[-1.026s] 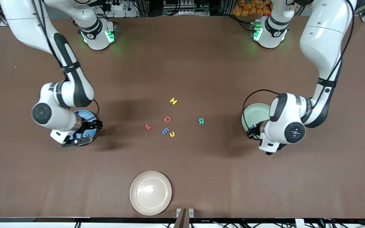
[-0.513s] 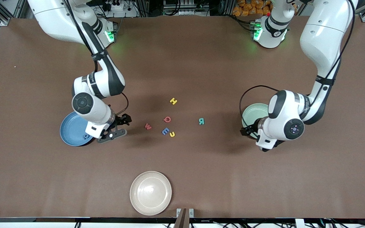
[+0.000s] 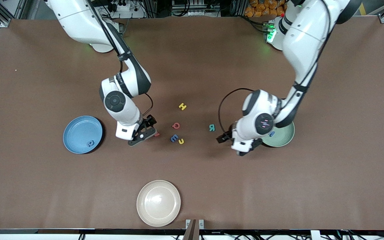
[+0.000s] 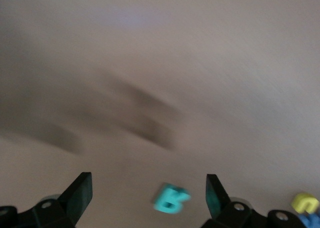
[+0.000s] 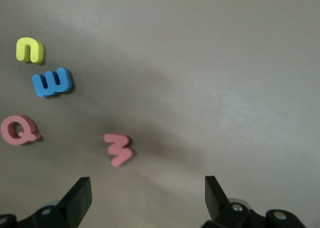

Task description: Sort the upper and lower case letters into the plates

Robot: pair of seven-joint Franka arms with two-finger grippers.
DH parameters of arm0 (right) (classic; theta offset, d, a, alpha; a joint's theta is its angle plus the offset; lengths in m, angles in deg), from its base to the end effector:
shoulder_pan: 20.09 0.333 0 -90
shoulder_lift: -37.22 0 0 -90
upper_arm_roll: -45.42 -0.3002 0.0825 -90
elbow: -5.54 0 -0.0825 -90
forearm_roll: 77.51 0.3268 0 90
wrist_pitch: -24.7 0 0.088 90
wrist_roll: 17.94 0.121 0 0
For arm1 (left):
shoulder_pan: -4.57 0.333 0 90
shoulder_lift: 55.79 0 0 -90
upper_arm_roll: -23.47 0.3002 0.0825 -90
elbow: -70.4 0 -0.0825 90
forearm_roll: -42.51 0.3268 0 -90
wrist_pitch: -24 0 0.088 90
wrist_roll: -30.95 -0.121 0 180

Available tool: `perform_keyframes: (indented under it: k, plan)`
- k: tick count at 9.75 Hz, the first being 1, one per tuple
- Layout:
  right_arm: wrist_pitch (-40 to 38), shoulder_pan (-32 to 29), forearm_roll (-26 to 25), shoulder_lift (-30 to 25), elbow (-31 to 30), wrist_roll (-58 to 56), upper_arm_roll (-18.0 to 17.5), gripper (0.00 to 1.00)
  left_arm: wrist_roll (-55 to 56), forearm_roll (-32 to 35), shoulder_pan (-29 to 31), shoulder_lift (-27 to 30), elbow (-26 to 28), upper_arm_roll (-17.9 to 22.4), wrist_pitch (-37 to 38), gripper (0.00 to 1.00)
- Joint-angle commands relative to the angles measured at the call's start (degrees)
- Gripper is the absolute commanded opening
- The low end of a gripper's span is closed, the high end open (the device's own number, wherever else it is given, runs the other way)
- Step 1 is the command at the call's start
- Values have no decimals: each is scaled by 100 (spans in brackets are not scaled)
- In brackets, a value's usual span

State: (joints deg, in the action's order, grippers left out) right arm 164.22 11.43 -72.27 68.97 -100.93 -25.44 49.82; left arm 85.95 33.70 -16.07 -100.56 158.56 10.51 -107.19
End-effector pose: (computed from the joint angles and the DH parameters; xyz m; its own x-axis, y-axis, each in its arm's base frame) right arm 0.5306 0.2763 0.2380 0.8537 0.5200 0.0272 0.5205 -0.8537 -0.0173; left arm 0.5527 -0.3461 0.2132 0.8402 0.4852 -0.2419 0.5225 -0.8439 0.1220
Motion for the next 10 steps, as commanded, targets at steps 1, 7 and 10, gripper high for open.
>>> perform_keyframes:
  k: [1, 7, 10]
  plan:
    - [32, 118, 12, 480, 485, -121, 44, 100, 11, 246, -727, -410, -520, 432, -230, 100]
    - [190, 188, 38, 719, 504, -68, 44, 100, -43, 1092, -1126, -392, -274, 592, -188, 83]
    - [312, 197, 47, 798, 504, -51, 44, 100, -42, 1092, -1126, -375, -116, 566, -188, 57]
